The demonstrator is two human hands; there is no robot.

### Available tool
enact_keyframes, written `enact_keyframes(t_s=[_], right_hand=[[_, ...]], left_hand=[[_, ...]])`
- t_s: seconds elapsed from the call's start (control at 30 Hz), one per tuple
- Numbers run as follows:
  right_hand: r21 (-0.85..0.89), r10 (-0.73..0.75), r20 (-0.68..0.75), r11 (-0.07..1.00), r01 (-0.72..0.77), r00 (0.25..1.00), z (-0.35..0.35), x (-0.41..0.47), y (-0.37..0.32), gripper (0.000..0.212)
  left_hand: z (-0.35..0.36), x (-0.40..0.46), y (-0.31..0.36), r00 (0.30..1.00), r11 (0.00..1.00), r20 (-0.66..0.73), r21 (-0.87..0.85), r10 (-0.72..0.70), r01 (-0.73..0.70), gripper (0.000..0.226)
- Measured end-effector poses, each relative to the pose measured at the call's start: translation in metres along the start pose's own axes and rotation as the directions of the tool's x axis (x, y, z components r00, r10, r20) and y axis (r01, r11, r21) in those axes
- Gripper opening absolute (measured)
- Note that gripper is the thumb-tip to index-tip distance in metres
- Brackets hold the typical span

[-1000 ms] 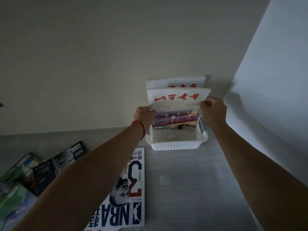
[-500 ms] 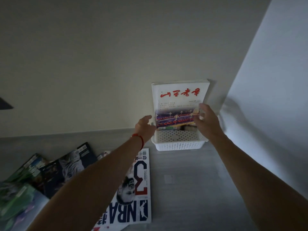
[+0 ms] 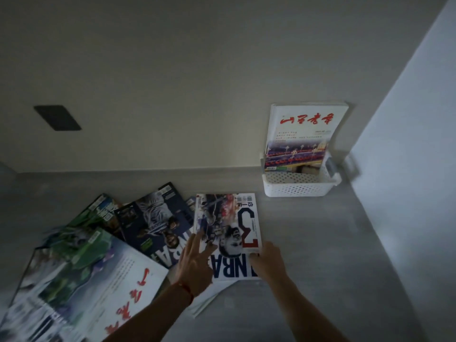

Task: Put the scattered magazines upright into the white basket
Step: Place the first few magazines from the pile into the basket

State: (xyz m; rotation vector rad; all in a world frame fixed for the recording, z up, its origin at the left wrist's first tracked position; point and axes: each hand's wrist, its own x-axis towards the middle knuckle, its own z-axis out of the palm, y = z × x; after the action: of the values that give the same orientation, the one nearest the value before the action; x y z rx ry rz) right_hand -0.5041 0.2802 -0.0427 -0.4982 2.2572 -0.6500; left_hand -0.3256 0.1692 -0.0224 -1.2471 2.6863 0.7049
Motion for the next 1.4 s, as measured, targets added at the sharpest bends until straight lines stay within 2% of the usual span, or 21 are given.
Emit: enact_keyframes(t_s=[0.13, 0.2, 0.3, 0.37, 0.47, 0.57, 0.63, 0.7, 0.77, 0.8, 0.83, 0.87, 0.93, 1.03, 1.1, 1.17, 1.2, 1.23, 1.3, 1.33, 1.4], right_hand=[[0.121, 0.021, -0.141, 0.993, -0.004, 0.99, 0.019, -0.017, -0.004, 0.039], [0.213, 0.048, -0.175, 0.977, -0.01, 0.983, 0.016, -0.021, -0.005, 0.033], [0.308, 0.045, -0.187, 0.951, 0.015, 0.981, 0.006, -0.028, -0.003, 0.02], [0.388, 0.003, -0.124, 0.921, 0.045, 0.992, -0.002, -0.036, -0.001, 0.011], [0.429, -0.089, -0.113, 0.894, 0.13, 0.99, -0.013, -0.049, -0.005, 0.018], [0.294, -0.264, -0.193, 0.903, 0.312, 0.945, -0.032, -0.062, -0.014, 0.025], [0.148, -0.408, -0.239, 0.881, 0.449, 0.881, -0.052, -0.068, -0.025, 0.026], [-0.004, -0.559, -0.244, 0.818, 0.575, 0.793, -0.077, -0.075, -0.039, 0.025], [-0.129, -0.687, -0.223, 0.724, 0.678, 0.692, -0.103, -0.082, -0.053, 0.023], [-0.147, -0.716, -0.222, 0.696, 0.703, 0.662, -0.115, -0.084, -0.06, 0.02], [-0.141, -0.722, -0.233, 0.687, 0.712, 0.651, -0.127, -0.086, -0.066, 0.017], [-0.14, -0.72, -0.253, 0.688, 0.712, 0.646, -0.138, -0.088, -0.071, 0.014], [-0.18, -0.715, -0.293, 0.693, 0.698, 0.634, -0.157, -0.09, -0.076, 0.015], [-0.199, -0.678, -0.412, 0.719, 0.666, 0.608, -0.182, -0.088, -0.063, 0.036], [-0.1, -0.539, -0.61, 0.78, 0.618, 0.581, -0.195, -0.084, -0.044, 0.047], [0.137, -0.248, -0.765, 0.839, 0.527, 0.595, -0.201, -0.081, -0.018, 0.05], [0.306, -0.118, -0.752, 0.808, 0.503, 0.648, -0.2, -0.078, -0.007, 0.05], [0.482, -0.064, -0.678, 0.714, 0.508, 0.732, -0.198, -0.073, 0.004, 0.047], [0.67, -0.16, -0.479, 0.568, 0.478, 0.863, -0.193, -0.061, 0.018, 0.029], [0.654, -0.244, -0.431, 0.579, 0.487, 0.869, -0.194, -0.057, 0.02, 0.023], [0.471, -0.373, -0.455, 0.67, 0.574, 0.808, -0.205, -0.047, 0.018, 0.021]], left_hand=[[0.021, -0.027, -0.018, 0.996, 1.0, 0.094, -0.005, 0.012, -0.011, 0.063], [0.027, -0.031, -0.025, 0.99, 0.999, 0.139, -0.005, 0.033, -0.033, 0.065], [0.027, -0.029, -0.031, 0.992, 0.995, 0.113, -0.09, 0.06, -0.05, 0.066], [0.024, -0.03, -0.033, 0.991, 0.981, 0.055, -0.159, 0.119, -0.109, 0.062], [0.01, -0.032, -0.033, 0.983, 0.957, 0.01, -0.229, 0.182, -0.175, 0.051], [-0.024, -0.023, -0.013, 0.969, 0.94, -0.065, -0.236, 0.239, -0.248, 0.041], [-0.052, -0.009, 0.015, 0.905, 0.895, -0.251, -0.205, 0.344, -0.397, 0.046], [-0.083, 0.004, 0.05, 0.787, 0.836, -0.379, -0.06, 0.487, -0.546, 0.06], [-0.108, 0.019, 0.078, 0.678, 0.746, -0.333, 0.148, 0.655, -0.649, 0.071], [-0.117, 0.026, 0.088, 0.648, 0.701, -0.269, 0.23, 0.712, -0.675, 0.068], [-0.122, 0.032, 0.097, 0.651, 0.679, -0.197, 0.258, 0.733, -0.687, 0.057], [-0.125, 0.035, 0.105, 0.683, 0.694, -0.132, 0.21, 0.718, -0.689, 0.041], [-0.126, 0.04, 0.119, 0.756, 0.757, -0.049, 0.023, 0.653, -0.653, 0.02], [-0.122, 0.047, 0.132, 0.803, 0.795, -0.187, -0.136, 0.566, -0.592, 0.016], [-0.122, 0.052, 0.137, 0.831, 0.795, -0.268, -0.259, 0.487, -0.549, 0.016], [-0.124, 0.056, 0.143, 0.86, 0.785, -0.302, -0.361, 0.412, -0.503, 0.013], [-0.125, 0.059, 0.147, 0.872, 0.773, -0.315, -0.412, 0.375, -0.482, 0.011], [-0.127, 0.062, 0.151, 0.88, 0.761, -0.325, -0.451, 0.346, -0.466, 0.008], [-0.127, 0.067, 0.16, 0.903, 0.74, -0.309, -0.522, 0.299, -0.424, 0.012], [-0.126, 0.07, 0.166, 0.92, 0.714, -0.279, -0.582, 0.274, -0.389, 0.015], [-0.124, 0.078, 0.18, 0.946, 0.644, -0.23, -0.693, 0.229, -0.324, 0.018]])
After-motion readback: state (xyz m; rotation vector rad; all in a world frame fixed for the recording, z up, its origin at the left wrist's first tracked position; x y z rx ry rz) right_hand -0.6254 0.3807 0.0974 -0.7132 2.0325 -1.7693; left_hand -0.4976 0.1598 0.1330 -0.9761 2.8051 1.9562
